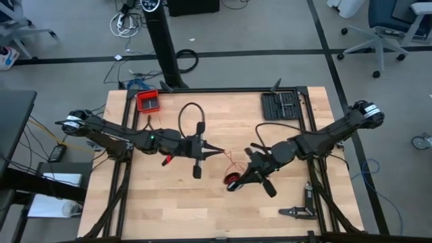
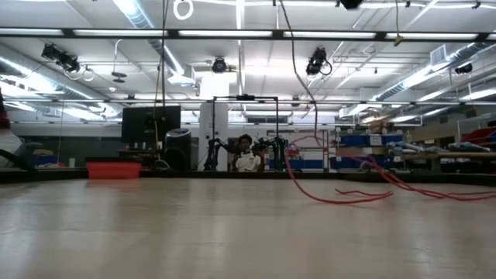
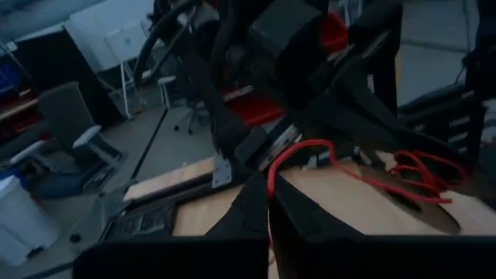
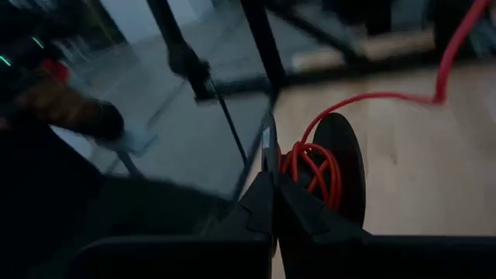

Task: Coil cords
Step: Coil the red wire onto the spool

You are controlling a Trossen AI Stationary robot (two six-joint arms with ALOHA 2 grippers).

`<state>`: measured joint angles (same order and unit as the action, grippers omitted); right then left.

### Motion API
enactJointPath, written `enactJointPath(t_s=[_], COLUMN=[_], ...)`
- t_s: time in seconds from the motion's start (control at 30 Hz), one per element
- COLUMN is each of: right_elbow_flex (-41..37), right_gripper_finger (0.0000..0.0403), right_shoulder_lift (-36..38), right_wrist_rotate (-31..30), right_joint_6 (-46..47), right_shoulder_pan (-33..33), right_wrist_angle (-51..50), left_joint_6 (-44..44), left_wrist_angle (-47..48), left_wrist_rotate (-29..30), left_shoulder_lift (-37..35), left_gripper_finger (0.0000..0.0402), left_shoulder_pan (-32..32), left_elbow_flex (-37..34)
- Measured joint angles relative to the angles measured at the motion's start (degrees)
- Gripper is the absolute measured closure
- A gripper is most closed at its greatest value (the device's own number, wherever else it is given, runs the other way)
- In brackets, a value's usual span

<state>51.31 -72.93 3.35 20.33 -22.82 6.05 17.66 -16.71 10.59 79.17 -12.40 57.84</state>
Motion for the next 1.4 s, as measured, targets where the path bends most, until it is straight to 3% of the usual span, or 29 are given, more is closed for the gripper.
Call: enactJointPath(t_s=[0.37,0.73,0.93,1.27,1.4], right_elbow_flex=[0.0,0.0,0.0,0.0,0.0], right_gripper_finger=[0.0401,0.0401,0.0401,0.0401,0.0401], right_shoulder_lift=[-6.0,-7.8,-7.8,-7.8,-7.9], right_wrist_rotate=[11.5,13.4,12.2,3.4,2.0], right_joint_6=[-12.4,-21.3,-26.1,-36.1,-38.5], right_shoulder_pan=[2.7,5.2,5.5,5.5,5.3], right_wrist_angle=[21.0,34.8,40.8,46.1,47.8], left_joint_6=[-5.0,-10.7,-11.8,-13.5,-13.5], left_wrist_angle=[-8.5,-10.2,-9.2,-8.4,-8.4], left_wrist_rotate=[-1.2,-1.3,-1.5,-4.3,-2.2], left_shoulder_lift=[6.1,8.0,8.3,8.3,8.2], left_gripper_finger=[0.0399,0.0398,0.0398,0.0398,0.0383], left_shoulder_pan=[0.0,0.8,0.7,0.7,0.7], left_elbow_flex=[-0.1,-0.1,-0.1,0.0,0.0])
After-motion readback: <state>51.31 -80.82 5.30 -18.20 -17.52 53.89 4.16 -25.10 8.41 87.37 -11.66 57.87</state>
